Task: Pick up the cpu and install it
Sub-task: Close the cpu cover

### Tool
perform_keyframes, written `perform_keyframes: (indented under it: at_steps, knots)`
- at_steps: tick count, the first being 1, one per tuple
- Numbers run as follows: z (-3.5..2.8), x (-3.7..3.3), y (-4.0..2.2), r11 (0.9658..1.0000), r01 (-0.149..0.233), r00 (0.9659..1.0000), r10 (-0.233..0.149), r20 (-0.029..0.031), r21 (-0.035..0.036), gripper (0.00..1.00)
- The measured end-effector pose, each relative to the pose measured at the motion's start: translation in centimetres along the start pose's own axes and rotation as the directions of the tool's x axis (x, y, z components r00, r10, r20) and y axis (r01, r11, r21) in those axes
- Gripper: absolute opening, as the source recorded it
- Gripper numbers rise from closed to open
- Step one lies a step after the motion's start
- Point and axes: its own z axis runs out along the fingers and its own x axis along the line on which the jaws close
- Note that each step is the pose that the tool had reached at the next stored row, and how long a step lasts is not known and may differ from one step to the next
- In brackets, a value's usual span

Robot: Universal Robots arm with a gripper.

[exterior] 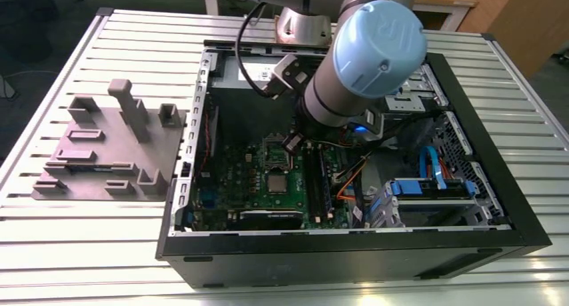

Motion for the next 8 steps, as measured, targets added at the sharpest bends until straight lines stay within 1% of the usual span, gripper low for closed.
perform_keyframes:
  at_steps: [1,2,4,8]
  knots:
    - [0.08,0.01,-0.02,1.0000,0.000,1.0000,0.000,0.0019,-0.0016,0.11]
    - [0.24,0.05,-0.07,1.0000,0.001,1.0000,-0.001,0.0064,-0.0057,0.11]
    - [0.45,0.11,-0.12,1.0000,0.002,1.0000,-0.002,0.0095,-0.0083,0.11]
    - [0.53,0.18,-0.09,1.0000,0.002,1.0000,-0.001,0.0079,-0.0088,0.11]
